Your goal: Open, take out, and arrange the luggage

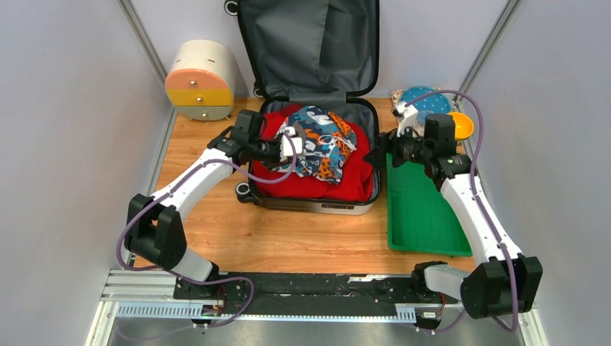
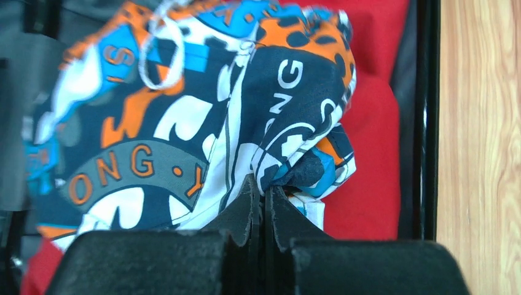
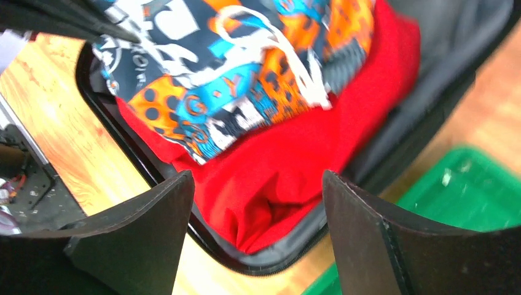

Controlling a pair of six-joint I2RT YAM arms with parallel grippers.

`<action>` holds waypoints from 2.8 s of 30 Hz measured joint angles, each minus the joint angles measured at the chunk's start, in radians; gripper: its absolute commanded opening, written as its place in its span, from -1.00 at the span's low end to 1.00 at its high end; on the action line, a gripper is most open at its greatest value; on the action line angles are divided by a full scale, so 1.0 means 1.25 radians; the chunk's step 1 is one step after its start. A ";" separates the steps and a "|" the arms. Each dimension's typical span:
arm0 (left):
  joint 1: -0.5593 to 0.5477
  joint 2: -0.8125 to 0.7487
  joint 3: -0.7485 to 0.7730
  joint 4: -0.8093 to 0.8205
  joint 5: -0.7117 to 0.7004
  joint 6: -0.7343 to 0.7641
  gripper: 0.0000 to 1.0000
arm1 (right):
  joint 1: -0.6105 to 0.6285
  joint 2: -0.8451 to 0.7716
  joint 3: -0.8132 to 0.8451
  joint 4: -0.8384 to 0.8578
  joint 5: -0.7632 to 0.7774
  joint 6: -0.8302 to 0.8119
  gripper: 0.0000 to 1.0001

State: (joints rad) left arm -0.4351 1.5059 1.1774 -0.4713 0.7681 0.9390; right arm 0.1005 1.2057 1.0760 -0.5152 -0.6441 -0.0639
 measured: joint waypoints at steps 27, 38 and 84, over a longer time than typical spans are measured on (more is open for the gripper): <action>0.000 0.006 0.097 0.065 0.060 -0.272 -1.00 | 0.442 0.197 -0.021 0.392 0.142 -0.562 0.53; 0.000 -0.026 0.097 0.067 0.081 -0.322 0.19 | 0.421 0.208 0.014 0.435 0.194 -0.569 -1.00; 0.025 -0.162 -0.052 0.171 0.053 -0.643 0.23 | -0.464 0.085 -0.099 -0.632 -0.264 -1.509 -1.00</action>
State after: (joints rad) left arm -0.4034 1.3029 1.1130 -0.2581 0.8349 0.1352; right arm -0.4797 1.3125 0.9524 -1.3056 -0.9745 -1.9495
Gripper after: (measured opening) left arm 0.616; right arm 0.041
